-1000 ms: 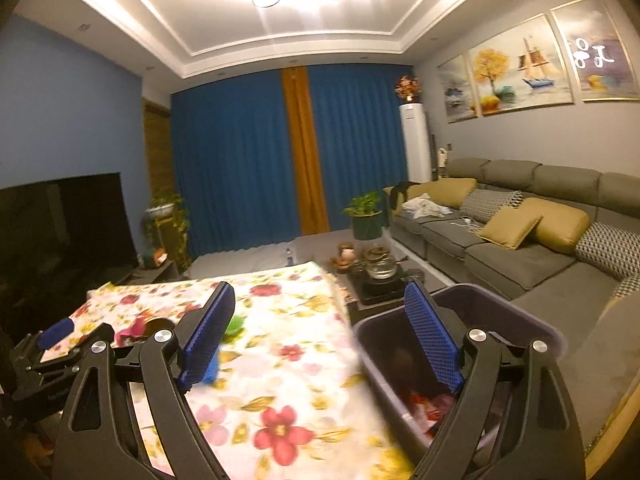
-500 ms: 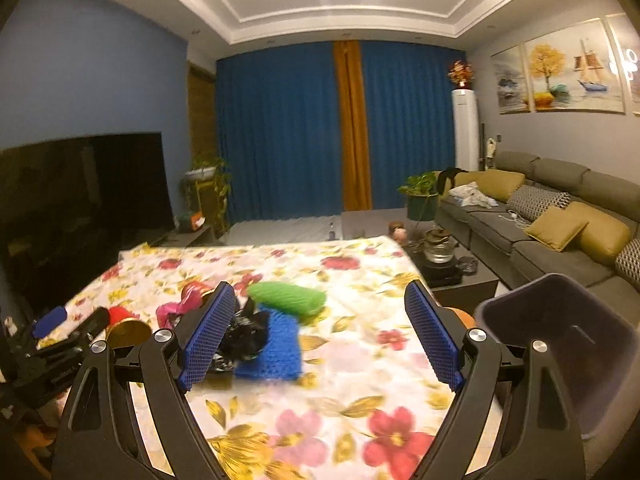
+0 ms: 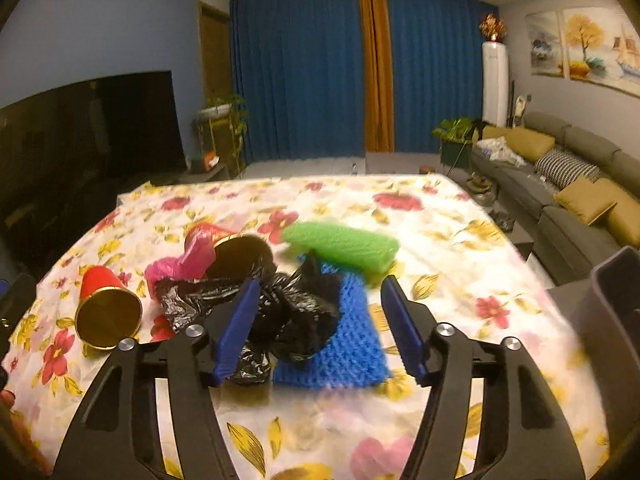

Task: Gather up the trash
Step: 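Grasp the red paper cup with the left gripper while the right grasps a black plastic bag, then carry the red cup and black bag over the grey bin, then open both grippers to drop the red cup and bag into the bin, then move both grippers back over the remaining trash on the bed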

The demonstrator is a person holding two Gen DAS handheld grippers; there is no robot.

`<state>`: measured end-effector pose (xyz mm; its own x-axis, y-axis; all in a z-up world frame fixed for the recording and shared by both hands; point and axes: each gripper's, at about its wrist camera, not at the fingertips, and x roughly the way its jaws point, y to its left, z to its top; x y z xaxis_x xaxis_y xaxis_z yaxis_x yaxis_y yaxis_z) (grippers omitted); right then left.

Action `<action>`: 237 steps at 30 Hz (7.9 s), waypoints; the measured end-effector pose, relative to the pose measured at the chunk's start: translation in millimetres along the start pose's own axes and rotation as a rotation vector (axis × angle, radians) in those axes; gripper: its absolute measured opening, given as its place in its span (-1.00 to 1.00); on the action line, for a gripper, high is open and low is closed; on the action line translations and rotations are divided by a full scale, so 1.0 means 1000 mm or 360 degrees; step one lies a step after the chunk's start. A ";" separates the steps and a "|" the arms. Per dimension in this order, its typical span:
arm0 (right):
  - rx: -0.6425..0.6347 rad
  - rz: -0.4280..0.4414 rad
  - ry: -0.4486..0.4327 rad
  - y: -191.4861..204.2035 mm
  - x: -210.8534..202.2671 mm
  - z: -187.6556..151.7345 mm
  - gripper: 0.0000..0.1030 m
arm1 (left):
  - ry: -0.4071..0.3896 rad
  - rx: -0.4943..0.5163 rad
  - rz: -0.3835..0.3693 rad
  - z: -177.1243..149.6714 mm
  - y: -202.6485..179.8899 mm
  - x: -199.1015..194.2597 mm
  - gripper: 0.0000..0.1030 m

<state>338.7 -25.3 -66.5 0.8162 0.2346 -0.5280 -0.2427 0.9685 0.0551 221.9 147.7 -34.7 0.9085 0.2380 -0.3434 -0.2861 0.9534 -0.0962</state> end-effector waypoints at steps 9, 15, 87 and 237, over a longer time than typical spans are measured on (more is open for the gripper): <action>0.0038 0.0067 0.0077 -0.008 0.012 -0.004 -0.74 | 0.0066 0.0055 0.0017 -0.005 -0.001 0.014 0.88; 0.0062 0.0097 -0.0061 -0.014 -0.017 0.005 -0.84 | 0.0168 0.0007 -0.0022 -0.006 0.003 0.031 0.83; 0.0068 0.0008 -0.0478 -0.107 -0.230 -0.003 -0.88 | 0.0125 0.0207 -0.0519 0.014 -0.146 -0.076 -0.95; 0.0225 -0.0127 -0.0294 -0.053 -0.063 0.016 0.70 | 0.0246 0.0327 -0.0216 0.000 -0.113 0.094 0.33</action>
<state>308.6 -90.0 -23.3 0.9150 0.1558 -0.3721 -0.1086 0.9835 0.1447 340.0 62.4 -56.2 0.8725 0.0897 -0.4803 -0.0830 0.9959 0.0351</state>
